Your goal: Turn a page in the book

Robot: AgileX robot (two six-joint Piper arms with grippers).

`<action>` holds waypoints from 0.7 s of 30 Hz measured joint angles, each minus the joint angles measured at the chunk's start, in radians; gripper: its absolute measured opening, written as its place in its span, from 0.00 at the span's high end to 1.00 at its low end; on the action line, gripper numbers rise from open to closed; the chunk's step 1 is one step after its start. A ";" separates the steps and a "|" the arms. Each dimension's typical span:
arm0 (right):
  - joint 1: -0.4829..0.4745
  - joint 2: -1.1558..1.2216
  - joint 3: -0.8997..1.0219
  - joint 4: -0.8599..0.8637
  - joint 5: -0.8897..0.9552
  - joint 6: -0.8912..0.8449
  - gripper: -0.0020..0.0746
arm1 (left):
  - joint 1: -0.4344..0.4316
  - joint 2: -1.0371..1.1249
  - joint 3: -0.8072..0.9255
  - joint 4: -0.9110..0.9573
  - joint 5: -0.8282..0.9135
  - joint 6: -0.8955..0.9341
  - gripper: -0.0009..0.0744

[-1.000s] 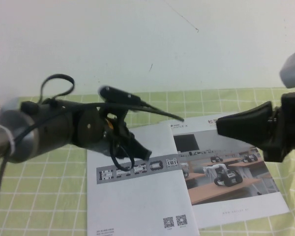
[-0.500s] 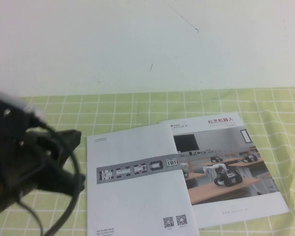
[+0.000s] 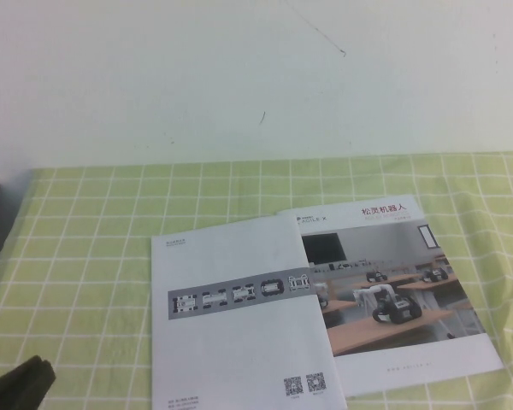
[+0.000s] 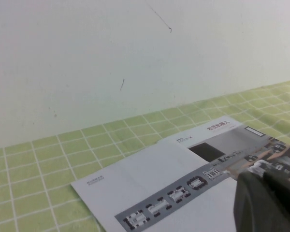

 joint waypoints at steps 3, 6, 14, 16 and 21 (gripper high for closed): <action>0.000 -0.001 0.000 0.006 -0.006 0.000 0.98 | 0.000 -0.061 0.038 -0.014 0.034 0.000 0.99; 0.000 -0.001 0.000 0.007 -0.006 0.000 0.98 | 0.000 -0.088 0.061 -0.017 0.067 0.000 0.99; 0.000 -0.001 0.000 0.010 -0.006 -0.002 0.98 | 0.000 -0.095 0.111 -0.017 0.144 -0.003 0.99; 0.000 -0.001 0.000 0.010 -0.006 -0.002 0.98 | 0.000 -0.095 0.111 -0.017 0.177 -0.003 0.99; 0.000 -0.001 0.000 0.010 -0.008 -0.002 0.98 | 0.000 -0.095 0.111 -0.017 0.265 -0.003 0.99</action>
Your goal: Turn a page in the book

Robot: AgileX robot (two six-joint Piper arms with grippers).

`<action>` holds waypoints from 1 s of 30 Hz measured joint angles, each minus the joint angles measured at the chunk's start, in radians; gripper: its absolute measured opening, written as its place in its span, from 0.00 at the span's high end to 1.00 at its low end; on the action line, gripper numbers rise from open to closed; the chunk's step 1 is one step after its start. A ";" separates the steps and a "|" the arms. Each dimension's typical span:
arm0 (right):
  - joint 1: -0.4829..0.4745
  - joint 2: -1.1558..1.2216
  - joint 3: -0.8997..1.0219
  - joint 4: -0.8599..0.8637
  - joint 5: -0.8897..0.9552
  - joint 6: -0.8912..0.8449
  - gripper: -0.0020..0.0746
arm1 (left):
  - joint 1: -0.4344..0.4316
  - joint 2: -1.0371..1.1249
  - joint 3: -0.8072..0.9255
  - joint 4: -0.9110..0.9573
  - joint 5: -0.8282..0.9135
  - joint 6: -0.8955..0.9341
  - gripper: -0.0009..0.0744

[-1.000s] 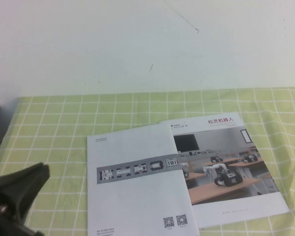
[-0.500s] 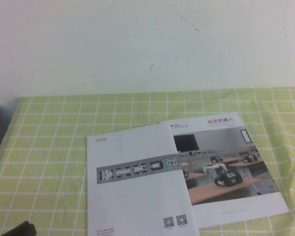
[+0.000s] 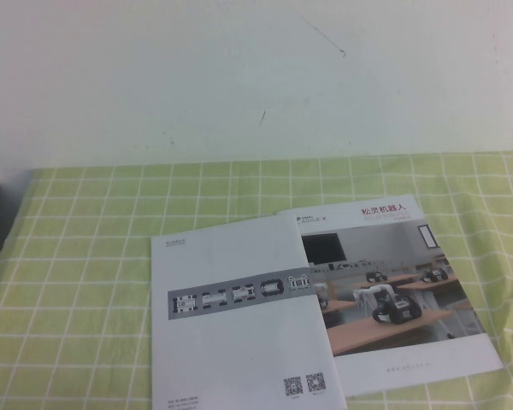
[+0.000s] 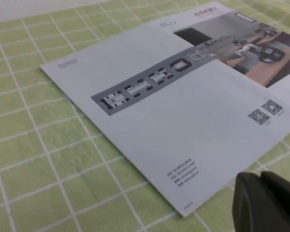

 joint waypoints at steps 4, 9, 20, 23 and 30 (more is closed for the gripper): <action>0.000 0.000 0.000 0.000 0.000 0.000 0.98 | 0.000 -0.001 0.000 0.000 0.039 0.000 0.99; 0.000 0.000 0.032 -0.008 -0.107 -0.027 0.98 | 0.000 -0.001 0.000 -0.002 0.048 0.000 0.99; 0.000 -0.121 0.063 -0.240 -0.244 -0.112 0.98 | 0.000 -0.001 0.000 -0.004 0.052 0.002 0.99; 0.000 -0.180 0.113 -0.314 -0.265 -0.046 0.98 | 0.000 -0.001 0.000 -0.004 0.052 0.002 0.99; -0.148 -0.418 0.306 -1.123 -0.253 0.892 0.98 | 0.000 -0.001 0.000 -0.004 0.052 0.002 0.99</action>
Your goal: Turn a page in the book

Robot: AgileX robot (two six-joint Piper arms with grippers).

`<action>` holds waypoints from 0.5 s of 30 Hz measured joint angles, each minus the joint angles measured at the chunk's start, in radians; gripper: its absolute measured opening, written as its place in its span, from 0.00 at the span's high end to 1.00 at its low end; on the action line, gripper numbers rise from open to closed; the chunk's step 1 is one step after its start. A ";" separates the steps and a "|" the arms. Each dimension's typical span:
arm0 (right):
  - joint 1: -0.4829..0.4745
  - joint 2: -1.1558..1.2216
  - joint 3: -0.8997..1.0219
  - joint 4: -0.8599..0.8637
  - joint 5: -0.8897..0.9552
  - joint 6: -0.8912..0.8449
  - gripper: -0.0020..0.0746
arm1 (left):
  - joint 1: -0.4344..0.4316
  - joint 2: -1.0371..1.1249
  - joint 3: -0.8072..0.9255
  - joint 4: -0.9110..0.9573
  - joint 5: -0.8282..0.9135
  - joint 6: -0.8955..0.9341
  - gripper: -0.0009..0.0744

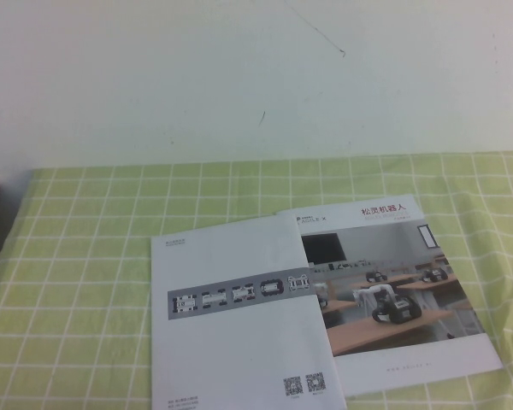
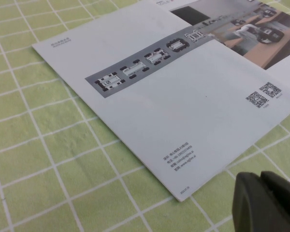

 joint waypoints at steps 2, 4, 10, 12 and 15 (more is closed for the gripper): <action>-0.068 -0.067 0.057 -0.184 0.039 0.203 0.98 | 0.000 0.000 0.000 0.000 0.000 0.000 0.99; -0.117 -0.127 0.104 -0.289 0.060 0.320 0.98 | 0.000 0.000 0.000 0.000 0.000 0.000 0.99; -0.167 -0.209 0.139 -0.345 0.169 0.391 0.98 | 0.000 0.000 0.000 0.000 0.000 0.000 0.99; -0.167 -0.210 0.139 -0.345 0.229 0.394 0.98 | 0.000 0.000 0.000 0.000 0.000 0.000 0.99; -0.167 -0.210 0.136 -0.345 0.253 0.397 0.98 | 0.000 0.000 0.000 0.000 0.000 0.000 0.99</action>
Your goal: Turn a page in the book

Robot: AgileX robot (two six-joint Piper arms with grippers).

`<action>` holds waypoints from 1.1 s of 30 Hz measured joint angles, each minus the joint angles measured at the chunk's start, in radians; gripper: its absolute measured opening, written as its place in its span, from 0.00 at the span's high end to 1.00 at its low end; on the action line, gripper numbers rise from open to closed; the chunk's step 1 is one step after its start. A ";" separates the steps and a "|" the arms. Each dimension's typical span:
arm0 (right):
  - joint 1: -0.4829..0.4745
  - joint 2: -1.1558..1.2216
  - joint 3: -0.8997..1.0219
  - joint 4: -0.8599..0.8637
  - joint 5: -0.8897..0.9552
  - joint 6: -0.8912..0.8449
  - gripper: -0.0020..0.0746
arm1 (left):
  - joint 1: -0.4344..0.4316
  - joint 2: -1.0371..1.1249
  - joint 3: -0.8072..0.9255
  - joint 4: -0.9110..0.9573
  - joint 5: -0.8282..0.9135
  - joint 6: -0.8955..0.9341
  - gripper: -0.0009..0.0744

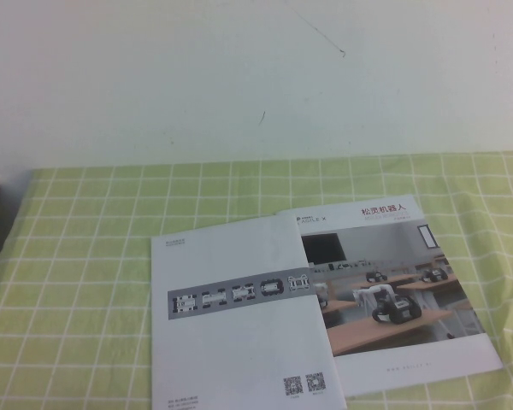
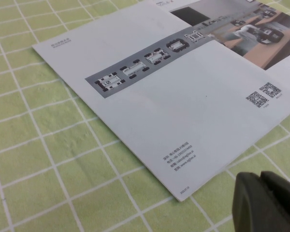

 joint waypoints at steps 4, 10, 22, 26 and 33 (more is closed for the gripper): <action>0.000 0.000 -0.002 0.000 0.009 0.002 0.98 | 0.000 0.000 0.000 0.000 0.000 0.000 0.99; 0.000 0.000 -0.002 0.000 0.011 0.002 0.98 | 0.000 0.000 0.000 0.000 0.000 0.000 0.99; 0.000 0.000 -0.002 0.000 0.011 0.004 0.98 | 0.000 0.000 0.000 -0.002 0.000 0.000 0.99; 0.000 0.000 -0.002 0.000 0.011 0.004 0.98 | 0.000 0.000 0.000 -0.002 0.000 0.000 0.99; 0.000 0.000 -0.002 0.000 0.011 0.004 0.98 | 0.000 0.000 0.042 0.108 -0.075 0.000 0.99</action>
